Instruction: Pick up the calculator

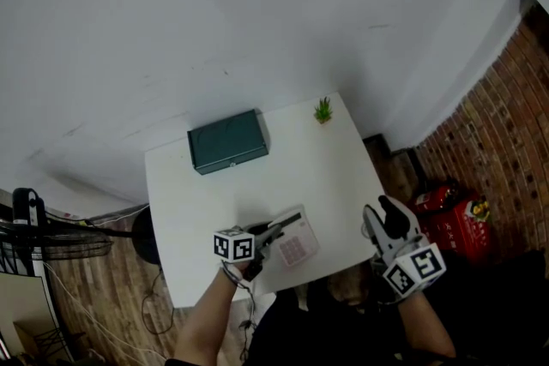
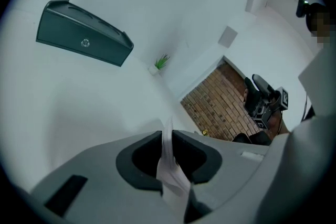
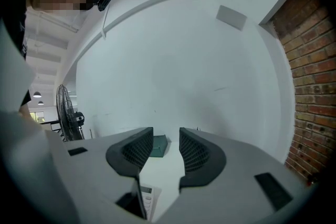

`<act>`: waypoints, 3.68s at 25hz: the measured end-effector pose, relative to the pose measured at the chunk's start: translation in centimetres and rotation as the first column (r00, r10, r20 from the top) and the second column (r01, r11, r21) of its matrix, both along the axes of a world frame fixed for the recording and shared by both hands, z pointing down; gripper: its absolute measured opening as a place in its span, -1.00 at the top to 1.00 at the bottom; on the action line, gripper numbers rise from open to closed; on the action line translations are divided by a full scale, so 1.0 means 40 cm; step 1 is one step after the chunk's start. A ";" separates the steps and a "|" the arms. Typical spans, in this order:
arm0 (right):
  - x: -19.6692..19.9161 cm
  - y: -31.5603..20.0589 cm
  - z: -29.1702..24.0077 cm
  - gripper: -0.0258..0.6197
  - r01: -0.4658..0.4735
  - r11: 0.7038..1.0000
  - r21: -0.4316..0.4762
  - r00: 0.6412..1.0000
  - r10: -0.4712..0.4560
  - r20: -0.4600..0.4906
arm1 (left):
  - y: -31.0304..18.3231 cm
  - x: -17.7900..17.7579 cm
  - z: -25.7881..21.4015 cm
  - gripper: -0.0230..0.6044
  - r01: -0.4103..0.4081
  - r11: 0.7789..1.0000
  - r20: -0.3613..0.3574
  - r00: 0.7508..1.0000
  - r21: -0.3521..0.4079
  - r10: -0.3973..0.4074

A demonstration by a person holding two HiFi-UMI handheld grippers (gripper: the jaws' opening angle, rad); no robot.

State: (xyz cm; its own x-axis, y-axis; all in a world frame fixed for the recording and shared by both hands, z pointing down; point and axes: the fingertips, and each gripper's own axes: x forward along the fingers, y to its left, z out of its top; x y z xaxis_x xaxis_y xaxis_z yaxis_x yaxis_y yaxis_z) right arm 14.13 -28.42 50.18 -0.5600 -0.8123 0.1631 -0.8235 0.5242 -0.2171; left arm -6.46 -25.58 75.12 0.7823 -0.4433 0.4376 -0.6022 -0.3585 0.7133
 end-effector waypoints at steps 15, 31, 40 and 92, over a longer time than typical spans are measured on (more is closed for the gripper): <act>-0.056 -0.009 -0.037 0.51 0.034 0.999 0.015 0.999 -0.034 -0.001 | 0.024 -0.104 -0.261 0.75 0.186 0.968 -0.121 0.978 0.166 -0.168; -0.098 -0.004 -0.183 0.55 0.068 0.990 0.127 0.998 -0.069 0.000 | 0.015 -0.232 -0.704 0.75 0.497 0.807 -0.422 0.837 0.319 -0.348; -0.074 0.016 -0.219 0.66 0.024 0.986 0.166 0.999 -0.019 -0.028 | 0.022 -0.264 -0.864 0.75 0.558 0.745 -0.554 0.773 0.365 -0.308; -0.049 -0.006 -0.254 0.88 -0.146 0.964 0.221 0.985 0.163 -0.062 | -0.062 -0.296 -0.921 0.76 0.467 0.814 -0.667 0.732 0.344 -0.138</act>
